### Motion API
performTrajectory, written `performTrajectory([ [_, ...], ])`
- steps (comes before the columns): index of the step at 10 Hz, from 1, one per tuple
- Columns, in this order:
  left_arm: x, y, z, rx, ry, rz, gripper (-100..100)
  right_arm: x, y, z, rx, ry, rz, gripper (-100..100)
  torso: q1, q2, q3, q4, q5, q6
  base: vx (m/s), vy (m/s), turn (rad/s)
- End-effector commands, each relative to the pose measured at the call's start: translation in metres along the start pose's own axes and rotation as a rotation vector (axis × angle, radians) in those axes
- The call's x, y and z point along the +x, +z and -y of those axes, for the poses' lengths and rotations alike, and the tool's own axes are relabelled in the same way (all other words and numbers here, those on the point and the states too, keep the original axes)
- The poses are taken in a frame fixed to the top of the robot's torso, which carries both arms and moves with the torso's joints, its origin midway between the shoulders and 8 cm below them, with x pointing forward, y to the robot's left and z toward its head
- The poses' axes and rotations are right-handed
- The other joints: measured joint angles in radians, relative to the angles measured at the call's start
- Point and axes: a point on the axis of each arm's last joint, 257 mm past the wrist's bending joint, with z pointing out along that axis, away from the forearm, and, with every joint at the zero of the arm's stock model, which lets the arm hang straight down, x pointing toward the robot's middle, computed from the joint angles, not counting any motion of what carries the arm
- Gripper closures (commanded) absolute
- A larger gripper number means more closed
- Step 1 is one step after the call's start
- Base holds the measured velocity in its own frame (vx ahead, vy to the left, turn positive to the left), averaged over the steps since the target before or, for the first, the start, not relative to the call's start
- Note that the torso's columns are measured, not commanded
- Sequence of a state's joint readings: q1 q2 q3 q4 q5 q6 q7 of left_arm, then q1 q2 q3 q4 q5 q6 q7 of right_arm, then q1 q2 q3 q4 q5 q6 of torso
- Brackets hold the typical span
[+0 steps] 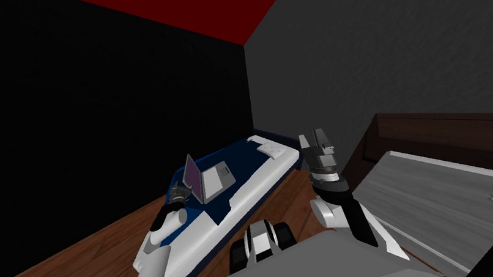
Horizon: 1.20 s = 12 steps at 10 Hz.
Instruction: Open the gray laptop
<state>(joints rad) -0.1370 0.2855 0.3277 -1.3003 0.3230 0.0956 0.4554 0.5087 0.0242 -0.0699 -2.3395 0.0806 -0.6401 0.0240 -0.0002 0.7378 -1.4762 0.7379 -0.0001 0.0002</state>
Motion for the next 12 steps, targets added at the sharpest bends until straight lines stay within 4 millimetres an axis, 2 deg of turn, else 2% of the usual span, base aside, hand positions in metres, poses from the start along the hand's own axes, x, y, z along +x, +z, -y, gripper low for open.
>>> performTrajectory([
  [1,-0.008,0.001,0.001,0.002,0.078,0.010,100,0.000,0.000,0.000,0.000,0.000,0.000,0,0.001,0.001,0.000,0.000,0.000,0.000,0.040,-0.097,0.037],
  [3,-0.015,0.002,0.003,0.003,0.156,0.020,100,0.000,0.000,0.000,0.000,0.000,0.000,0,-0.009,-0.006,-0.003,-0.004,0.000,0.005,0.077,-0.205,0.043],
  [9,-0.037,0.004,0.007,0.003,0.389,0.046,100,0.000,0.000,0.000,0.000,0.000,0.000,0,0.004,-0.003,-0.002,-0.002,0.002,0.000,0.067,-0.167,0.005],
  [10,-0.035,0.004,0.006,0.003,0.363,0.043,100,0.000,0.000,0.000,0.000,0.000,0.000,0,0.001,-0.001,-0.001,-0.001,0.001,0.000,0.030,-0.076,0.010],
  [11,-0.040,0.005,0.009,0.000,0.401,0.051,-100,0.000,0.000,0.000,0.000,0.000,0.000,0,0.004,0.002,0.001,0.001,0.001,0.000,0.060,-0.094,0.000],
  [12,-0.041,0.006,0.011,-0.001,0.415,0.055,-100,0.000,0.000,0.000,0.000,0.000,0.000,0,0.001,0.001,0.001,0.000,0.001,0.000,0.058,-0.110,0.054],
])
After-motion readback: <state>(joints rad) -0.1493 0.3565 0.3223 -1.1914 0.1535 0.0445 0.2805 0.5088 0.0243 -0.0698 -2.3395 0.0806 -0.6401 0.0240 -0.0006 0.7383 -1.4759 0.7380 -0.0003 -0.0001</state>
